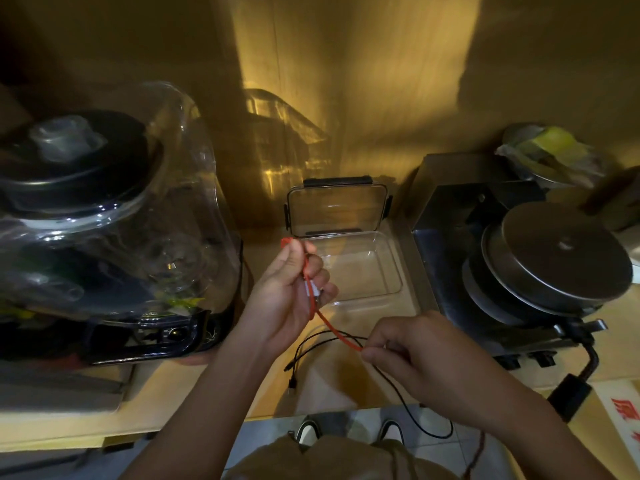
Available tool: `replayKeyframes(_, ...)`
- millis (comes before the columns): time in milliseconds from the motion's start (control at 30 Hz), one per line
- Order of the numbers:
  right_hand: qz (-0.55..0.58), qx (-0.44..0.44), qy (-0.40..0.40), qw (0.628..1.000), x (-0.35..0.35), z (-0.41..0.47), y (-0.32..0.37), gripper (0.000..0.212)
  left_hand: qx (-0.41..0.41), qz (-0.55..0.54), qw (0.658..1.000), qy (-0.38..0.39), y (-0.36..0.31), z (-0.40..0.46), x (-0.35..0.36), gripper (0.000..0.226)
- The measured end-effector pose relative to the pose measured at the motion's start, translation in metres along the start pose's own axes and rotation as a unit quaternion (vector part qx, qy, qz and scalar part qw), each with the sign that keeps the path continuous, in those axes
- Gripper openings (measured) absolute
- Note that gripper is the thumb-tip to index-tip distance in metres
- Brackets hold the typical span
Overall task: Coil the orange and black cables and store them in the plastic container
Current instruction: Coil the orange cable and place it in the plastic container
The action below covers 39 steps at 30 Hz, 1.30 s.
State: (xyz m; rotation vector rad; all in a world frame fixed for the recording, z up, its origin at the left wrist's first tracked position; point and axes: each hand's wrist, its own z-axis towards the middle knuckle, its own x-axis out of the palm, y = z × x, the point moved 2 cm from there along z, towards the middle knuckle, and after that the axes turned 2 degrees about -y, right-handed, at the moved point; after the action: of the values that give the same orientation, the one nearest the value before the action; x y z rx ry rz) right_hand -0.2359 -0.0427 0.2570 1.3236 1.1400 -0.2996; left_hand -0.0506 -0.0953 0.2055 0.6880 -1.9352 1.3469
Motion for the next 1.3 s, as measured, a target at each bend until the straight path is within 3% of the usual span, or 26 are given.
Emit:
replayKeyframes(333, 0.003, -0.019, -0.009, 1.000, -0.004, 0.015, 0.005, 0.025, -0.018, 0.270, 0.963, -0.013, 0.005, -0.003, 0.013, 0.022)
replayKeyframes(500, -0.026, -0.003, -0.040, 0.999, -0.007, 0.019, 0.005, 0.014, -0.070, 0.420, 0.905, 0.026, 0.013, -0.009, 0.013, 0.025)
replayKeyframes(633, -0.068, 0.006, -0.058, 0.996, -0.009, 0.020, 0.002, 0.025, -0.107, 0.504, 0.852, 0.089, 0.018, -0.017, 0.012, 0.022)
replayKeyframes(767, -0.069, 0.001, -0.070, 0.995, -0.015, 0.022, -0.004, 0.027, -0.109, 0.514, 0.842, 0.124, 0.014, -0.022, 0.008, 0.026)
replayKeyframes(1033, -0.061, 0.029, -0.126, 0.990, -0.036, 0.015, -0.011, 0.026, -0.110, 0.431, 0.891, 0.091, -0.002, -0.023, -0.012, 0.047)
replayKeyframes(1300, -0.047, 0.007, -0.201, 0.978, -0.046, 0.013, -0.007, 0.024, -0.145, 0.158, 0.974, 0.072, -0.007, -0.024, -0.043, 0.042)
